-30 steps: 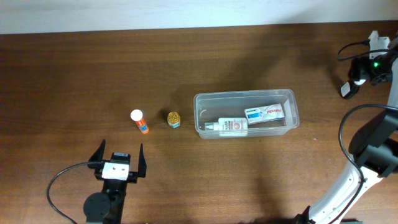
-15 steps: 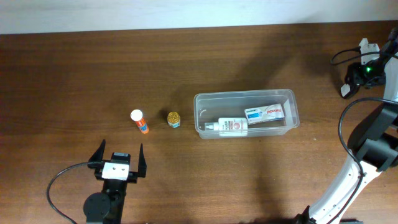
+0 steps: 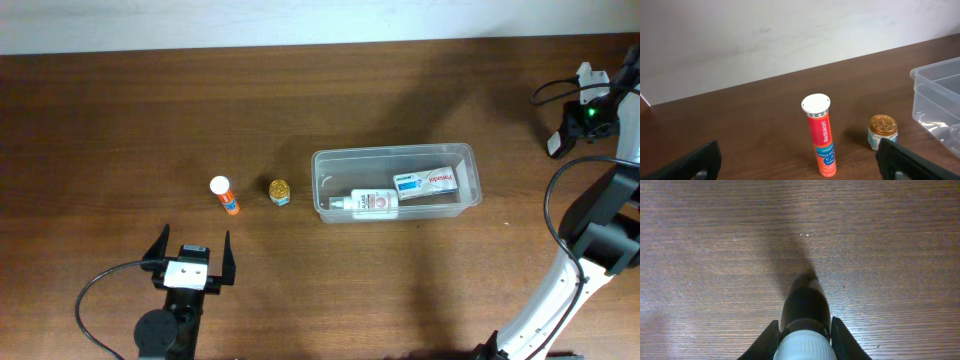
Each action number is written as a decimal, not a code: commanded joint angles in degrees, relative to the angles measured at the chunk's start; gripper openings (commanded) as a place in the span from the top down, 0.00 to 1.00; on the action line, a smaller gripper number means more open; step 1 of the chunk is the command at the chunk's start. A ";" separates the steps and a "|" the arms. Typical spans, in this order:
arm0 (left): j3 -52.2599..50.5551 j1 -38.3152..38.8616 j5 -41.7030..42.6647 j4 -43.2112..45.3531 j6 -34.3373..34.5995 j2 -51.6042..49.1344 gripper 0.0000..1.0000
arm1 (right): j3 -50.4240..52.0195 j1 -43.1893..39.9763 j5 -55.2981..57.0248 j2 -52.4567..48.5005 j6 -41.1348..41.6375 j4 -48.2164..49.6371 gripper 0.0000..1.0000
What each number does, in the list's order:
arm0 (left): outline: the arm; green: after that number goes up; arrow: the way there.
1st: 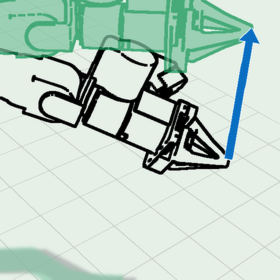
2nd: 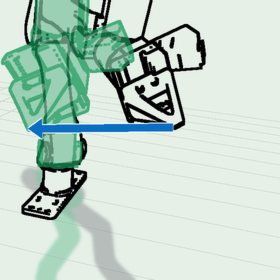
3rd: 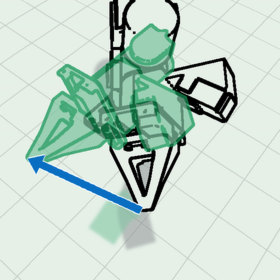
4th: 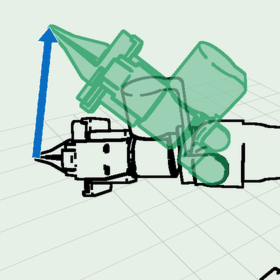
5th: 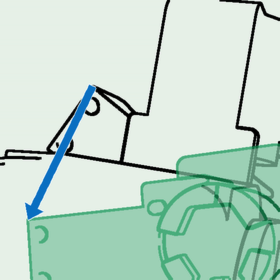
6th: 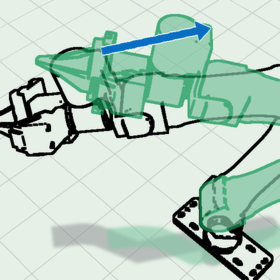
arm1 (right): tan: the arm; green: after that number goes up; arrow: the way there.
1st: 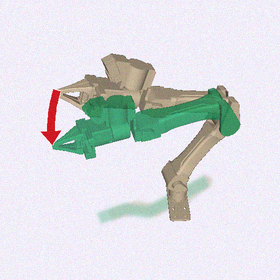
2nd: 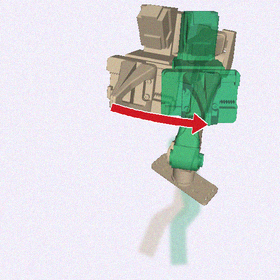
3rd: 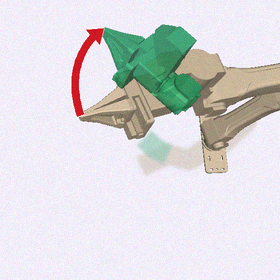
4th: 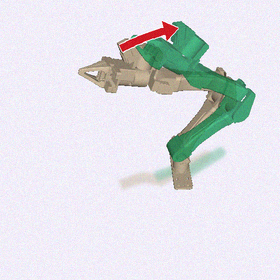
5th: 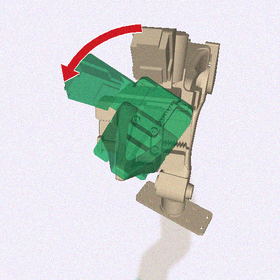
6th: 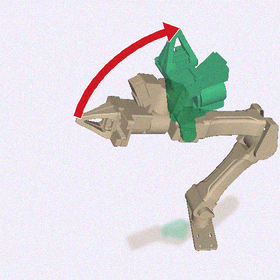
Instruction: Pack container
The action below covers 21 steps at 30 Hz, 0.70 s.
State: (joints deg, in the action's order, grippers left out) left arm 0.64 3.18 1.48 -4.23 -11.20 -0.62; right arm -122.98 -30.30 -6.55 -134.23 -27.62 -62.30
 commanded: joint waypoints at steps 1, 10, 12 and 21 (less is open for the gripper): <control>-0.13 -0.35 -0.24 -0.37 -0.90 0.28 0.01 | -0.11 -0.15 -0.50 -1.14 1.14 -0.74 0.78; -0.13 -0.35 -0.24 -0.35 -0.90 0.28 0.01 | -9.25 -0.04 -8.39 -0.98 4.39 -11.06 0.86; -0.13 -0.35 -0.24 -0.37 -0.90 0.28 0.01 | -12.63 -0.04 -9.97 -0.83 4.61 -14.27 0.85; -0.13 -0.35 -0.24 -0.37 -0.90 0.28 0.01 | -30.51 0.17 -13.62 3.13 11.93 -29.22 0.85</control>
State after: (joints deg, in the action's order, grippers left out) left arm 0.64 3.18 1.48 -4.23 -11.22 -0.62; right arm -147.81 -30.28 -16.99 -135.15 -18.79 -88.51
